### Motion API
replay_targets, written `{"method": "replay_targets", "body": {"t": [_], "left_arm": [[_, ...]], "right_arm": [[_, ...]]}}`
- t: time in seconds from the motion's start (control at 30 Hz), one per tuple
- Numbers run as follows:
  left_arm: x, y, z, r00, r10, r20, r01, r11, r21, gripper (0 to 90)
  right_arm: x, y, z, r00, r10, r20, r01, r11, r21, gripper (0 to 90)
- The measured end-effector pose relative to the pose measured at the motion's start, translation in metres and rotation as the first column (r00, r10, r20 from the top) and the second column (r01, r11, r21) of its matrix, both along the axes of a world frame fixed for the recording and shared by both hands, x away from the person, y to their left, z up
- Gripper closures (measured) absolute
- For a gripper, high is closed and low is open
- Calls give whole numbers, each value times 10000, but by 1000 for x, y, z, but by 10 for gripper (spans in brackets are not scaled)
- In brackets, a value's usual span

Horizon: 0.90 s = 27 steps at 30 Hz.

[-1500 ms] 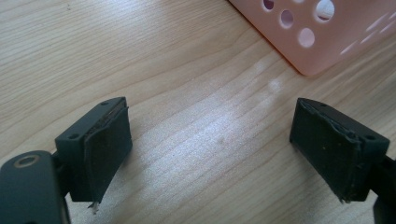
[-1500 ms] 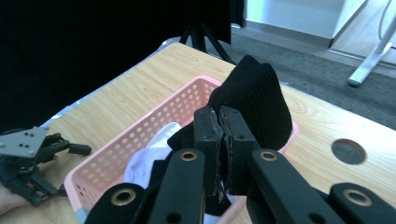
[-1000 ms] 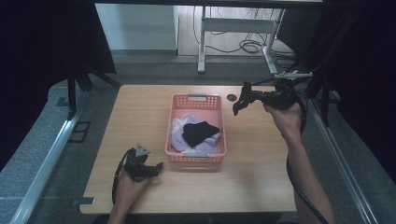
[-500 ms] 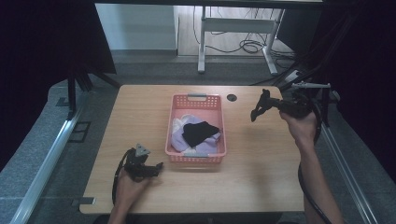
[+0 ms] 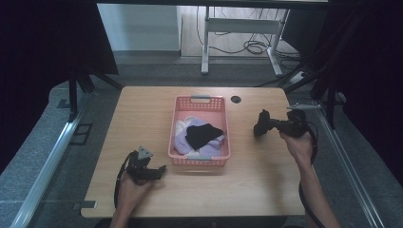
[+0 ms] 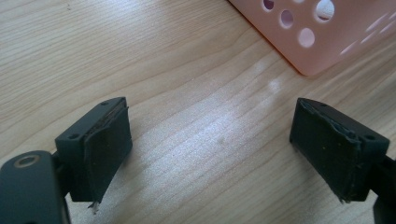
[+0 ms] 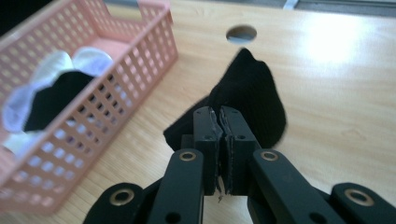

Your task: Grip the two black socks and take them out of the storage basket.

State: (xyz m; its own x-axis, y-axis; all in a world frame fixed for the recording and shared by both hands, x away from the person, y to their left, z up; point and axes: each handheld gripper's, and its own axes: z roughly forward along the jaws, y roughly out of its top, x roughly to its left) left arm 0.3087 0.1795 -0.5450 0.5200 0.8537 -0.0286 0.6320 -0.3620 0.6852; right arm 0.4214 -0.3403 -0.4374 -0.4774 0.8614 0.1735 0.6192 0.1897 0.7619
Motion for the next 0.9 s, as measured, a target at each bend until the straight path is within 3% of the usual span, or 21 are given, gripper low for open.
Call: {"method": "replay_targets", "body": {"t": [0.33,0.5,0.67,0.73,0.77,0.9], "left_arm": [[0,0,0,10000,0,1,0,10000,1,125],[0,0,0,10000,-23,-9,23,10000,39,125],[0,0,0,10000,-8,-4,8,10000,21,125],[0,0,0,10000,0,0,0,10000,2,125],[0,0,0,10000,0,0,0,10000,2,125],[0,0,0,10000,1,2,-1,10000,2,125]], "right_arm": [[-6,1,-33,9995,-43,-309,18,9966,-824,847],[-8,1,-52,9972,25,-748,-116,9925,-1214,829],[-11,-1,-51,9971,42,-757,-127,9937,-1112,713],[-12,0,-44,9978,178,-638,-244,9942,-1044,630],[-13,2,-37,9987,164,-486,-224,9920,-1240,592],[-15,6,-24,9992,240,-309,-276,9921,-1228,528]]}}
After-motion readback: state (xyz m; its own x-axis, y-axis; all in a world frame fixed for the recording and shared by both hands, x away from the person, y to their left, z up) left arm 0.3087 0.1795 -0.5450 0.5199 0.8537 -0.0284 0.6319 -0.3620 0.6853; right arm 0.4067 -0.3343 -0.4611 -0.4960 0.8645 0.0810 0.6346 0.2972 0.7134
